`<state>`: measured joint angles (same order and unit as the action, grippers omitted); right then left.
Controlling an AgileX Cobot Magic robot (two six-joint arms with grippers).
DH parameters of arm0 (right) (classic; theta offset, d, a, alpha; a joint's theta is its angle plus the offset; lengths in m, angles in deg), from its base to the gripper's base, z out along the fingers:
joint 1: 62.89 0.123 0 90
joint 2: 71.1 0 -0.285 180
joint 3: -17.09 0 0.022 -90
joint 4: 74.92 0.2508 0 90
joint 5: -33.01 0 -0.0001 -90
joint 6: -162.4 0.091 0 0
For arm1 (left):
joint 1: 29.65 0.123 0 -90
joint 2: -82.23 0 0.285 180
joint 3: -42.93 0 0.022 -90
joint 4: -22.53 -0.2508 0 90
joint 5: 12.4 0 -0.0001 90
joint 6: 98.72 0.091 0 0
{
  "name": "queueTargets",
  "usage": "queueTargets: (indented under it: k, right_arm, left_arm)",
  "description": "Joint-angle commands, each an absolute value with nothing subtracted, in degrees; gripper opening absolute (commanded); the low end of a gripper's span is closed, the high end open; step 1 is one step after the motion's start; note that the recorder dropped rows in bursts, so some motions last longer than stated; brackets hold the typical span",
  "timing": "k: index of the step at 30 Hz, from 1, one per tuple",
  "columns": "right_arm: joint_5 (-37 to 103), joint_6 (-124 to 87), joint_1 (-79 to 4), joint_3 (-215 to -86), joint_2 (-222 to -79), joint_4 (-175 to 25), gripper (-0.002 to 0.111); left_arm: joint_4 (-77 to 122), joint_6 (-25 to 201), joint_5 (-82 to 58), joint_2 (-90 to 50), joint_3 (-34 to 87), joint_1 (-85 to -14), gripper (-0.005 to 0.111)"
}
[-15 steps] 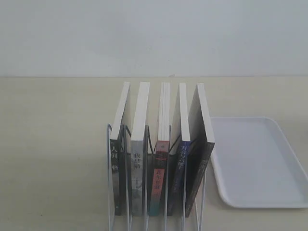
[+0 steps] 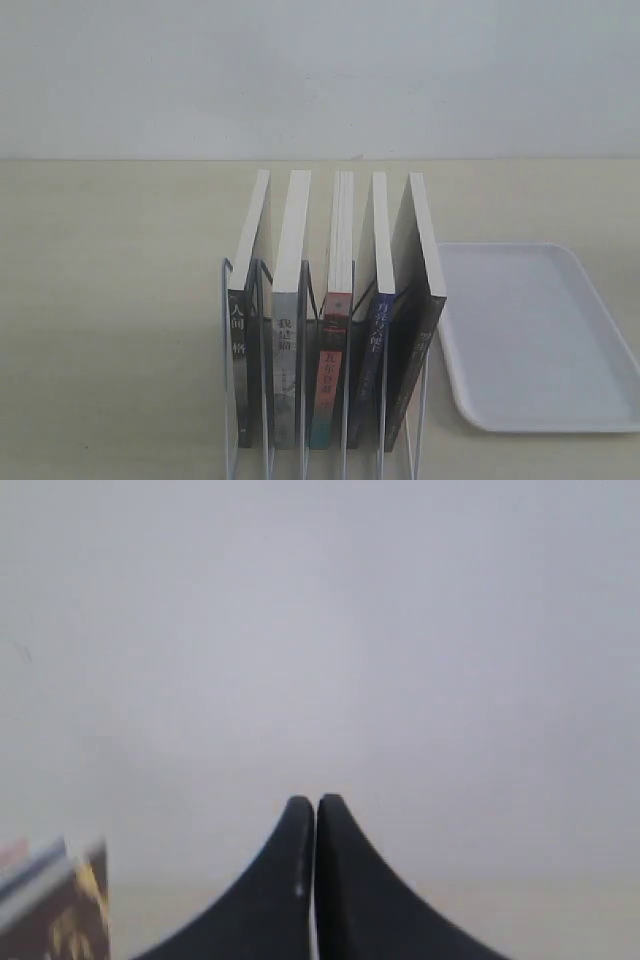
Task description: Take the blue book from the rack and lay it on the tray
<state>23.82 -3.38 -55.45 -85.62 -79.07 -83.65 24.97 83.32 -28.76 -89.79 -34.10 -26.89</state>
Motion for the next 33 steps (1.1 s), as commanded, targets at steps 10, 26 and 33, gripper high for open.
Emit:
queueTargets:
  k: [10,26,33]
  right_arm:
    - [76.9,-4.7,-55.7,-125.0,-108.1,-79.0,0.000]
    - [85.9,-49.7,-54.8,-127.3,-131.5,-23.9,0.006]
    - [91.9,-49.0,-53.5,-134.0,-138.4,-21.0,0.045]
  left_arm:
    - [24.9,83.2,-28.3,-90.0,-34.3,-26.9,0.004]
    - [24.9,83.2,-28.3,-90.0,-34.3,-26.9,0.004]
    - [24.9,83.2,-28.3,-90.0,-34.3,-26.9,0.004]
